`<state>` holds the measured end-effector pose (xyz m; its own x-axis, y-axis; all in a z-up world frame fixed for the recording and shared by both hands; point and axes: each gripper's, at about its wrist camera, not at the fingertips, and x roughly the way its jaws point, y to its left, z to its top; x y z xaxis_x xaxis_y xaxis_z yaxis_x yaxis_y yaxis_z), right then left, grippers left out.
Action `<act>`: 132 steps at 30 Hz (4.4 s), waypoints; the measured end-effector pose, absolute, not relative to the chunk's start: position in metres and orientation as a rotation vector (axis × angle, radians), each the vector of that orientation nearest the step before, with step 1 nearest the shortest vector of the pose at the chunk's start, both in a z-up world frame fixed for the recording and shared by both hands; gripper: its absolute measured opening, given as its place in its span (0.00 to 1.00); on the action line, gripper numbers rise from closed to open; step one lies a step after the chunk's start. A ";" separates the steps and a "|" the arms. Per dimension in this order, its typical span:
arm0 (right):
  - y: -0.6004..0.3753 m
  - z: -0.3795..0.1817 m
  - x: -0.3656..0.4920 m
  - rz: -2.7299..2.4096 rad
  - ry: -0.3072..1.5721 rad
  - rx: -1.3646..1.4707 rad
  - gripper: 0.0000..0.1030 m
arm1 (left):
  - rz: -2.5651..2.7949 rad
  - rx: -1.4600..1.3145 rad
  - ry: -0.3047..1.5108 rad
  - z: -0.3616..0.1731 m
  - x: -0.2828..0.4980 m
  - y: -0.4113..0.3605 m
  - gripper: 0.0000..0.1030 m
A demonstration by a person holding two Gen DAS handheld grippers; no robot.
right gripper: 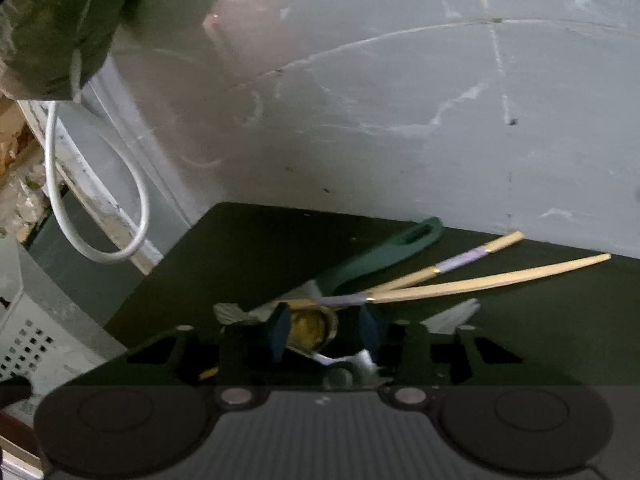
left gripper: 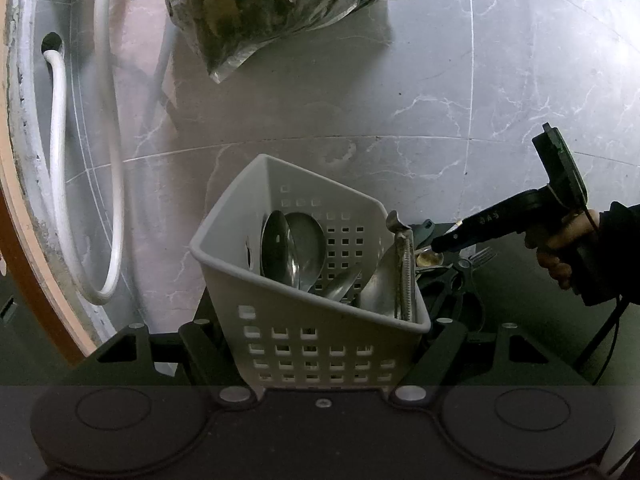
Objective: Organize utensils
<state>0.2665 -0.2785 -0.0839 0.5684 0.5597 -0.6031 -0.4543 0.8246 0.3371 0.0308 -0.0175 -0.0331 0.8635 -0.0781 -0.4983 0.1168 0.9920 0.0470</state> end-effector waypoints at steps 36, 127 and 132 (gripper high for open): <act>-0.276 -0.066 0.241 0.647 0.693 0.180 0.04 | -0.101 0.069 0.520 -0.033 0.030 -0.017 0.74; -0.253 -0.066 0.271 0.874 0.792 -0.502 0.34 | -0.084 0.076 0.522 -0.033 0.034 -0.005 0.75; -0.234 -0.062 0.275 0.998 0.848 -0.661 0.36 | -0.077 0.074 0.521 -0.033 0.035 -0.006 0.75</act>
<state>0.2755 -0.2343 -0.0619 0.2861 0.4432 -0.8496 -0.9101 0.4032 -0.0962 0.0349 -0.0062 -0.0332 0.8646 -0.0540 -0.4995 0.0919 0.9944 0.0515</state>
